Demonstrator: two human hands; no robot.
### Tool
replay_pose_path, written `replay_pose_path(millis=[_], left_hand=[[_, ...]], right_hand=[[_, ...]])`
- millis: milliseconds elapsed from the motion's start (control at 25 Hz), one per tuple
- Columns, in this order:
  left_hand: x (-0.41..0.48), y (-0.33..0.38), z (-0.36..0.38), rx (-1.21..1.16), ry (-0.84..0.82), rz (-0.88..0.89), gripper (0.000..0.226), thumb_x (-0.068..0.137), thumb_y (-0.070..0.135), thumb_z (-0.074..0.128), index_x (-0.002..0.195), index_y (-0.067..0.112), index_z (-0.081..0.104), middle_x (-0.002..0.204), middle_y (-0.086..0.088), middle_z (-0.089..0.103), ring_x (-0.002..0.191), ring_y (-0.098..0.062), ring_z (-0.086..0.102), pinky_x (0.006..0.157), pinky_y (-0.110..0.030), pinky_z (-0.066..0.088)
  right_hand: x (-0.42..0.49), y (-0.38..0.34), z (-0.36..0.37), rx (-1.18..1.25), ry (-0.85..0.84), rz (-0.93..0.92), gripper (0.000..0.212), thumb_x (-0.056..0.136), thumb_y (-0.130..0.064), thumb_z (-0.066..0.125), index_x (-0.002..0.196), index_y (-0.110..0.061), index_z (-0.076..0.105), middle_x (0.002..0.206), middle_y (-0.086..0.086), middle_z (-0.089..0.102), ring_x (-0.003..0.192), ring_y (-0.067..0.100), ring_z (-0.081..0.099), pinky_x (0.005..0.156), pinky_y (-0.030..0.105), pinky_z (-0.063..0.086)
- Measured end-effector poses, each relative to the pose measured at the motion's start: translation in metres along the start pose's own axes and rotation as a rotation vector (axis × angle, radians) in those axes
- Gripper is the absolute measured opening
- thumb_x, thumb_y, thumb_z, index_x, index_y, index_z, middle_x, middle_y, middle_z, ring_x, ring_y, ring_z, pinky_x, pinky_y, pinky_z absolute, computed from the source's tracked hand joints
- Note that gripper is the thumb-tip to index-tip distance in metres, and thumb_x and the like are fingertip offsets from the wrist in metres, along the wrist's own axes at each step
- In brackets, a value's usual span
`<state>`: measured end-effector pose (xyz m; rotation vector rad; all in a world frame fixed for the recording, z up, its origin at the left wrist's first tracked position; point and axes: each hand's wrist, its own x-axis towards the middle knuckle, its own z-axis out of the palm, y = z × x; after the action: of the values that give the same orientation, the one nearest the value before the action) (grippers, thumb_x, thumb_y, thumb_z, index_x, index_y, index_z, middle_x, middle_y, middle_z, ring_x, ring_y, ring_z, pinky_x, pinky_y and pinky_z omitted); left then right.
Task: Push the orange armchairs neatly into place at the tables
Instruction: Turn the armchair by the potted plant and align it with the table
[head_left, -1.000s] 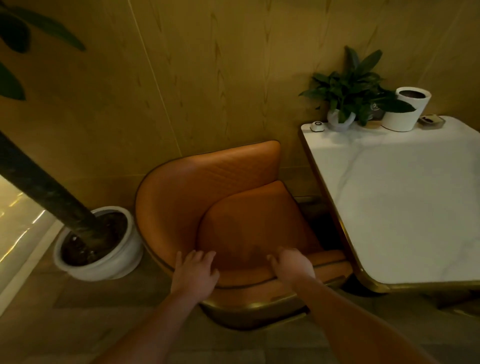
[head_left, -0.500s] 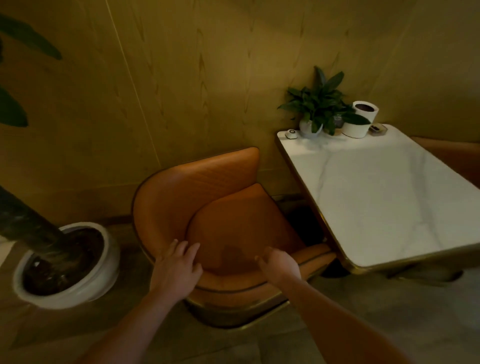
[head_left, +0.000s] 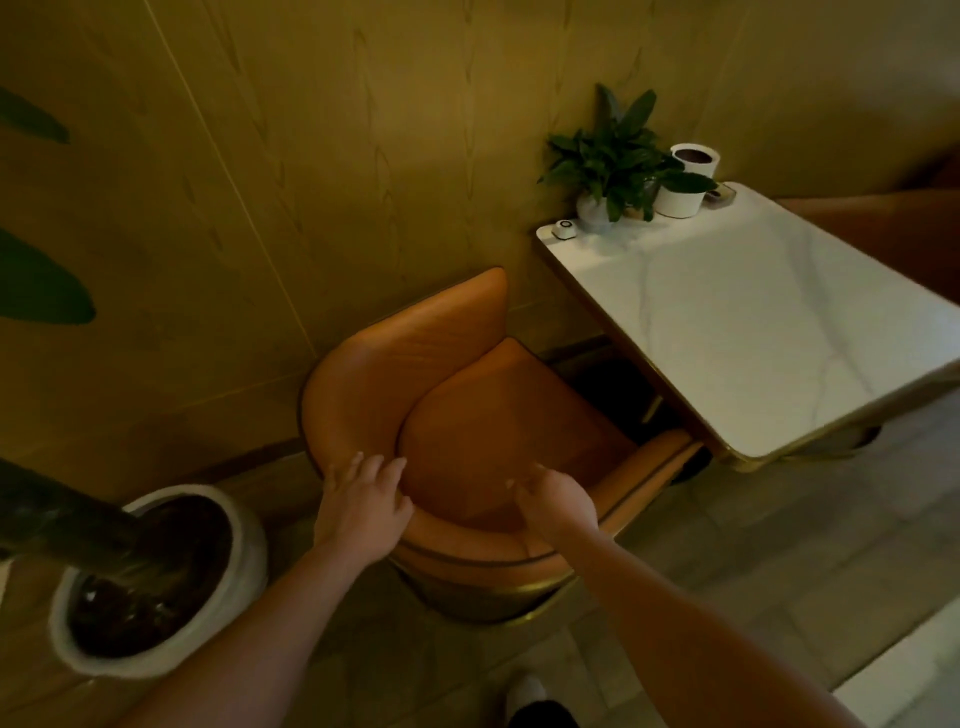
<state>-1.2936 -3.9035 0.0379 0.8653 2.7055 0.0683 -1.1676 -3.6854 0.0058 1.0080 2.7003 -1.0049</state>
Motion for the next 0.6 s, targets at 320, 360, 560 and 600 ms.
replay_pose_path(millis=[320,360,560,600], left_hand=[[0.062,-0.019,0.002,0.067,-0.062,0.038,0.059,0.103,0.049,0.036,0.158,0.030,0.023,0.164,-0.001,0.026,0.153,-0.028,0.013,0.124,-0.051,0.010],[0.071,-0.024,0.004,0.071,-0.078,0.036,0.059,0.103,0.048,0.036,0.157,0.030,0.023,0.164,-0.001,0.026,0.153,-0.028,0.013,0.124,-0.052,0.009],[0.116,-0.045,0.009,0.167,-0.188,0.072,0.057,0.102,0.051,0.033,0.156,0.033,0.026,0.163,0.000,0.028,0.153,-0.026,0.014,0.123,-0.054,0.009],[0.127,-0.050,0.010,0.175,-0.209,0.091,0.056,0.102,0.050,0.032,0.155,0.032,0.028,0.162,0.000,0.029,0.152,-0.025,0.015,0.123,-0.055,0.009]], right_hand=[[0.048,-0.006,0.025,-0.077,-0.088,-0.004,0.031,0.106,-0.033,0.044,0.126,-0.020,0.063,0.117,0.000,0.065,0.105,0.021,0.064,0.083,0.033,0.054],[0.051,-0.004,0.027,-0.065,-0.089,0.020,0.031,0.105,-0.033,0.044,0.126,-0.020,0.062,0.119,0.001,0.066,0.106,0.022,0.064,0.082,0.033,0.053],[0.060,0.018,0.046,0.072,-0.047,0.221,0.026,0.102,-0.039,0.048,0.120,-0.027,0.063,0.099,-0.009,0.065,0.082,0.007,0.063,0.066,0.024,0.050],[0.062,0.021,0.052,0.070,-0.044,0.269,0.025,0.102,-0.038,0.048,0.119,-0.026,0.063,0.098,-0.009,0.064,0.082,0.008,0.062,0.067,0.024,0.050]])
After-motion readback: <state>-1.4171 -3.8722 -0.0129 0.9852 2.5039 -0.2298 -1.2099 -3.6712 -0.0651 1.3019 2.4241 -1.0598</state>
